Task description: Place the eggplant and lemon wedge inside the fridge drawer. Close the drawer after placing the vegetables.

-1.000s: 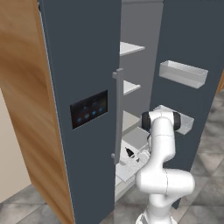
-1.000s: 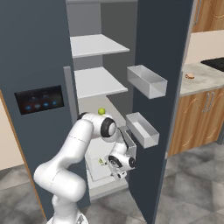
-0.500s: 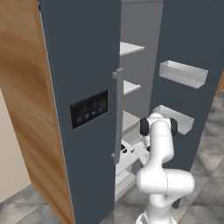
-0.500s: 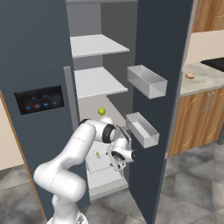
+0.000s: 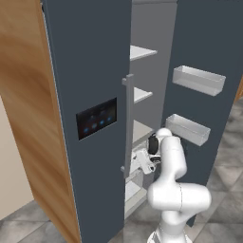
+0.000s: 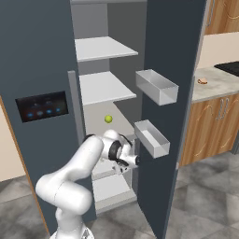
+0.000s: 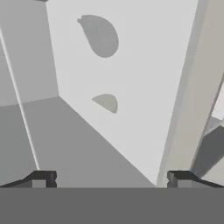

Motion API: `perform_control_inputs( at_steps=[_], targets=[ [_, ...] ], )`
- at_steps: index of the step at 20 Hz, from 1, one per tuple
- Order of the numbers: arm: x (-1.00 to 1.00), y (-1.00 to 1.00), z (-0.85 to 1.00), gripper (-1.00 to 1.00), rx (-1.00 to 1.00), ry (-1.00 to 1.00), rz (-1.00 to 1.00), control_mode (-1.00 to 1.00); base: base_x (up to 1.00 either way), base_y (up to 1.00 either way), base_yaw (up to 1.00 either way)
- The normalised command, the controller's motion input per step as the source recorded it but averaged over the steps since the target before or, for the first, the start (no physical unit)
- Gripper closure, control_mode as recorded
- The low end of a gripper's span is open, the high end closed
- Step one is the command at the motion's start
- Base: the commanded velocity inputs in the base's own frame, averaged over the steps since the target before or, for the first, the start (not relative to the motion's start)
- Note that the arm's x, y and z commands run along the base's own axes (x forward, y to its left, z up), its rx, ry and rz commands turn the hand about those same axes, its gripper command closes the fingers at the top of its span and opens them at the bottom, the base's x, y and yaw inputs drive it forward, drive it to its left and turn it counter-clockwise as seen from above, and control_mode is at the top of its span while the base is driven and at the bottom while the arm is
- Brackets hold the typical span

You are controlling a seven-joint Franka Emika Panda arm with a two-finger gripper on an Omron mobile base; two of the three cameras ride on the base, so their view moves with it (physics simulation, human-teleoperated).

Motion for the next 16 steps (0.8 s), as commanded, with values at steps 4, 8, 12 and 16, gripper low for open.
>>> perform_control_inputs(
  at_steps=[4, 8, 12, 16],
  targets=[
    [0.51, 0.71, -0.09, -1.00, 0.02, 0.00, -0.09, -1.00, 0.00, 0.00, 0.00],
    [0.41, 0.58, -0.08, -1.00, 0.02, 0.00, -0.11, -1.00, 0.00, 0.00, 0.00],
    [0.39, 0.61, -0.04, -1.00, 0.03, 0.00, -0.12, -1.00, 0.00, 0.00, 0.00],
    [-0.01, -0.09, 0.00, -1.00, 0.01, 0.00, -0.15, -1.00, 0.00, 0.00, 0.00]
  ],
)
